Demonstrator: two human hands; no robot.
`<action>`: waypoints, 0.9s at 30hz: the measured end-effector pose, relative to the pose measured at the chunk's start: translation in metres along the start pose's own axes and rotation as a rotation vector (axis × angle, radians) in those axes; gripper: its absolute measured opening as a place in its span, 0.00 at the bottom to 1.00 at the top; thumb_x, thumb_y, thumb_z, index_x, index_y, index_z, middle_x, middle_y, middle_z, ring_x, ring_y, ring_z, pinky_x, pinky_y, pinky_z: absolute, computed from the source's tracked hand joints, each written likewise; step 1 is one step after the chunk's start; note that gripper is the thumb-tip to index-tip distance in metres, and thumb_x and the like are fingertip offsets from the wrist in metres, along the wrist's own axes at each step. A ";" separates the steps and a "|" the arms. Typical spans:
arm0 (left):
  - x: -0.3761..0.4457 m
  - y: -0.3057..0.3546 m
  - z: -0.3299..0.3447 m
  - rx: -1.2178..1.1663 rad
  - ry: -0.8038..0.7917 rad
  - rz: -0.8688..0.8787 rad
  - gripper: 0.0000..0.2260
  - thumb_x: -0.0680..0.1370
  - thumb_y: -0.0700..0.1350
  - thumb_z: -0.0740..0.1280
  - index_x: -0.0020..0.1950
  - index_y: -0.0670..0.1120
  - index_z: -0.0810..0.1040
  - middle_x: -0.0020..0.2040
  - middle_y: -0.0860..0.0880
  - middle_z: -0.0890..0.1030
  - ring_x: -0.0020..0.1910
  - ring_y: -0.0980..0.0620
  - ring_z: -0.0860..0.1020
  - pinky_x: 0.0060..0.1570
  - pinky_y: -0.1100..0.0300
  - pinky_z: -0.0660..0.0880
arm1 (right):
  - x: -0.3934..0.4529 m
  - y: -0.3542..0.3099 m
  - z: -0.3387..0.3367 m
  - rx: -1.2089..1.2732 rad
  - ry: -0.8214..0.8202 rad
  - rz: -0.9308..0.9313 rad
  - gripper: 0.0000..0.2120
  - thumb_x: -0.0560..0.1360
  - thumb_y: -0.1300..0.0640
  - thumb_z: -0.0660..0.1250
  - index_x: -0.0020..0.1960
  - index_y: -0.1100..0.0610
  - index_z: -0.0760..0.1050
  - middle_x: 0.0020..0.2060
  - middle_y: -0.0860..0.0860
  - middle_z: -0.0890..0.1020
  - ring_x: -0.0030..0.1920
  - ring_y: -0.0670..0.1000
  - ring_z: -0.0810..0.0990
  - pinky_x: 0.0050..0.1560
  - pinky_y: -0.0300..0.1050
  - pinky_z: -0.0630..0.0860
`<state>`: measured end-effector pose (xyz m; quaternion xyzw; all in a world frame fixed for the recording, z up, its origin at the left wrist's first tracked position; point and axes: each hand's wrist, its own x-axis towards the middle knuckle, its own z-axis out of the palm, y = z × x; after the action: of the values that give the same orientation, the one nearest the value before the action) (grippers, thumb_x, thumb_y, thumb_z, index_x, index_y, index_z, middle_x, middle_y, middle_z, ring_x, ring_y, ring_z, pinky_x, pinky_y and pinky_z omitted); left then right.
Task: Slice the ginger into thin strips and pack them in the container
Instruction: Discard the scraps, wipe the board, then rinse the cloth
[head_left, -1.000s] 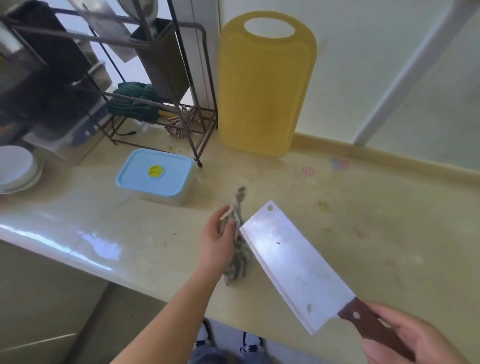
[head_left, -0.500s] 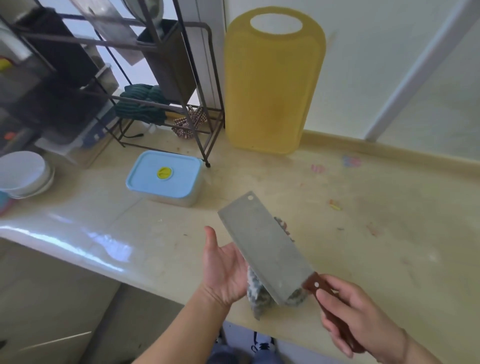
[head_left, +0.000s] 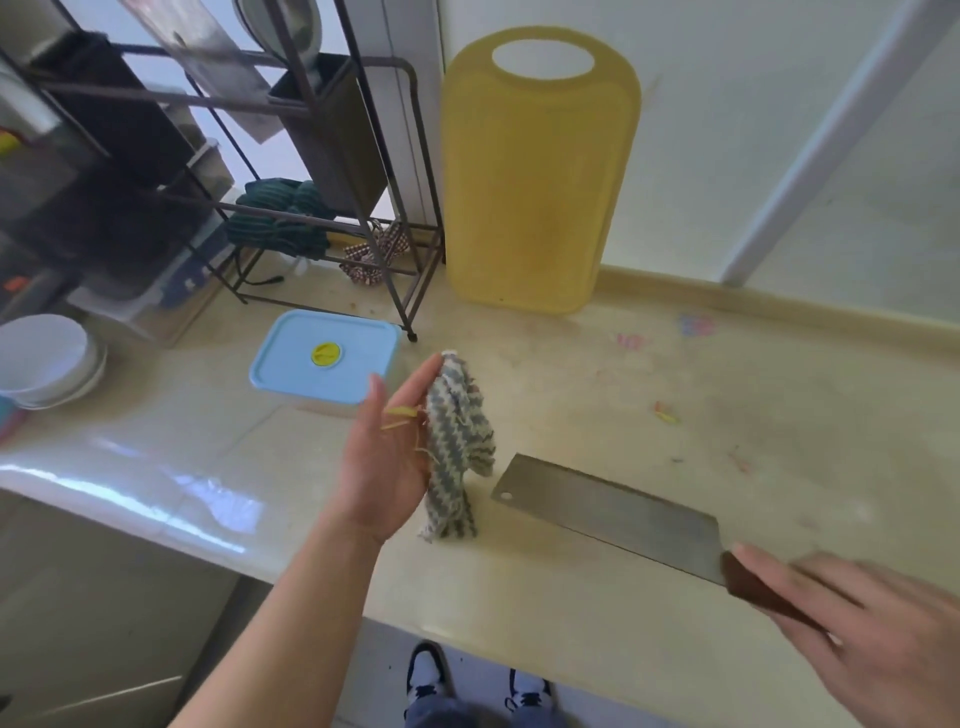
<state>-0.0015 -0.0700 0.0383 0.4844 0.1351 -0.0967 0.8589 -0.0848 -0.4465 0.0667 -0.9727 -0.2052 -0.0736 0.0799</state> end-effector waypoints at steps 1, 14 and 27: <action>0.002 0.000 0.007 0.135 0.041 0.024 0.21 0.82 0.55 0.60 0.73 0.48 0.73 0.63 0.47 0.81 0.61 0.51 0.81 0.60 0.51 0.76 | 0.002 0.002 0.005 -0.079 0.034 -0.058 0.17 0.77 0.50 0.61 0.64 0.46 0.78 0.36 0.48 0.81 0.28 0.57 0.77 0.28 0.45 0.72; 0.008 -0.017 0.014 0.584 0.206 0.293 0.18 0.77 0.32 0.69 0.57 0.54 0.83 0.50 0.54 0.86 0.51 0.54 0.83 0.56 0.59 0.79 | -0.010 0.032 0.025 -0.298 0.171 -0.051 0.18 0.76 0.55 0.64 0.65 0.48 0.74 0.36 0.52 0.80 0.27 0.58 0.75 0.29 0.46 0.71; 0.008 -0.015 0.037 0.375 0.285 0.456 0.23 0.76 0.27 0.67 0.68 0.44 0.76 0.54 0.56 0.85 0.52 0.58 0.82 0.54 0.63 0.79 | -0.040 0.054 0.058 -0.213 0.153 0.431 0.21 0.74 0.45 0.60 0.58 0.55 0.82 0.38 0.56 0.79 0.33 0.62 0.77 0.31 0.52 0.73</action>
<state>0.0066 -0.1100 0.0421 0.6605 0.1218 0.1436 0.7268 -0.0922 -0.5001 -0.0037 -0.9885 0.0222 -0.1496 0.0063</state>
